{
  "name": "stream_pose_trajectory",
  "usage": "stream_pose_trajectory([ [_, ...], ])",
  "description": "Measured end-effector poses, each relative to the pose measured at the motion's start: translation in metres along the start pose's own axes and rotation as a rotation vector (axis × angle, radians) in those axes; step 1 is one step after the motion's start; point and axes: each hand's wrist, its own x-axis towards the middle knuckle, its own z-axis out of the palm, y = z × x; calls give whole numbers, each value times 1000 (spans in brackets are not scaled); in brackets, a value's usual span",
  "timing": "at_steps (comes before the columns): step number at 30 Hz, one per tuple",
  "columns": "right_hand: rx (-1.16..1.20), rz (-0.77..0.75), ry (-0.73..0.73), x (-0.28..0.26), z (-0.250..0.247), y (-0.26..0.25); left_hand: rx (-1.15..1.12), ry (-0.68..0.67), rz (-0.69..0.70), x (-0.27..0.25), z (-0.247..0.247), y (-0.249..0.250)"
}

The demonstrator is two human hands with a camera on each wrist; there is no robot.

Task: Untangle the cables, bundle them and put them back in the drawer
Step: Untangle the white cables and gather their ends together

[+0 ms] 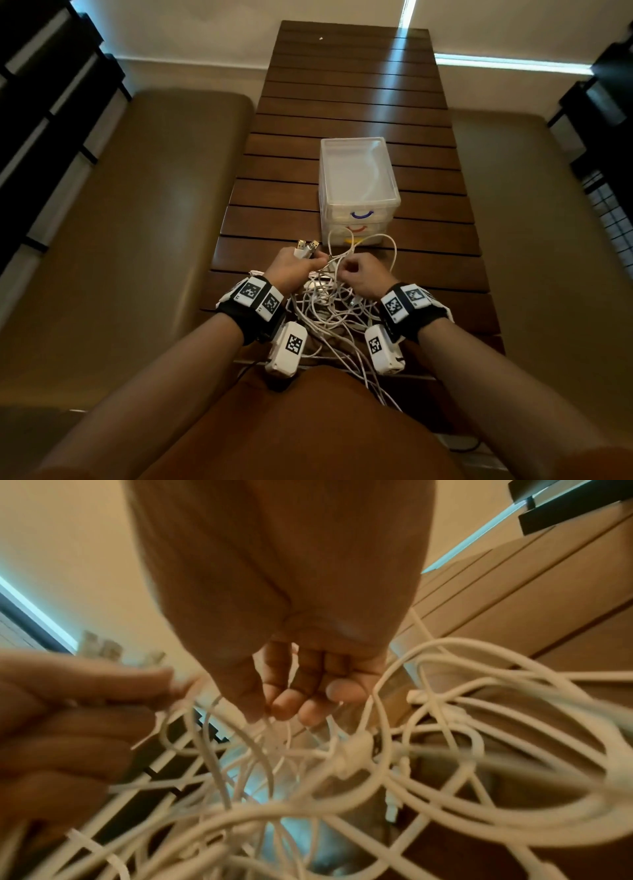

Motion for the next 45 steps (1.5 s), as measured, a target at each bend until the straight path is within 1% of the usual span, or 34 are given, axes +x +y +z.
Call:
stream_pose_trajectory([
  [3, 81, -112, -2, -14, -12, -3, 27, -14, 16, 0, 2, 2],
  [5, 142, -151, 18, -22, -16, -6, 38, -46, 78, -4, 6, 6],
  [8, 213, -174, 54, -27, -19, -8, 30, -43, 183, -9, 12, 13],
  [10, 226, -168, 74, -27, -20, -9, 55, -35, 222, -10, 16, 15],
  [12, 249, -164, 77, -27, -20, -10, 68, 35, 218, -7, 17, 14],
  [15, 281, -178, 48, -30, -23, -9, -140, 169, 77, -2, 15, 13],
  [16, 299, -184, 30, -32, -23, -9, -201, 186, 49, 0, 14, 13],
  [17, 319, -186, 21, -33, -23, -9, -219, 175, 50, -2, 13, 15],
  [18, 342, -189, 28, -34, -22, -8, -232, 139, 81, -6, 14, 18],
  [21, 436, -199, 105, -36, -21, -10, -307, -32, 157, -17, 18, 26],
  [23, 468, -204, 127, -37, -21, -14, -314, -113, 164, -23, 21, 30],
  [24, 473, -207, 127, -37, -22, -16, -285, -125, 161, -24, 22, 31],
  [26, 513, -225, 143, -37, -22, -20, -235, -99, 165, -23, 23, 32],
  [29, 605, -233, 159, -39, -26, -26, -253, -98, 164, -23, 23, 38],
  [30, 577, -237, 136, -38, -28, -26, -245, -114, 169, -23, 22, 39],
  [31, 490, -252, 101, -38, -29, -28, -240, -129, 173, -23, 22, 40],
  [33, 219, -259, 70, -38, -32, -25, -269, -127, 186, -22, 20, 41],
  [34, 98, -234, 74, -38, -36, -21, -312, -102, 185, -21, 19, 41],
  [36, -103, -123, 22, -39, -49, -2, -463, -61, 176, -17, 14, 42],
  [38, -330, 37, -99, -46, -65, 15, -592, -77, 158, -13, 10, 39],
  [39, -392, 100, -136, -52, -73, 18, -617, -99, 154, -12, 8, 37],
  [40, -394, 140, -133, -58, -80, 18, -621, -122, 154, -12, 8, 36],
  [41, -357, 148, -93, -63, -85, 13, -616, -147, 159, -13, 9, 36],
  [42, -290, 111, -29, -65, -89, 6, -605, -172, 168, -13, 10, 38],
  [43, -203, 42, 29, -64, -90, -2, -592, -198, 178, -13, 13, 40],
  [44, -114, -35, 58, -63, -89, -11, -576, -223, 190, -14, 15, 43],
  [45, -31, -102, 53, -61, -86, -21, -559, -247, 204, -14, 19, 47],
])
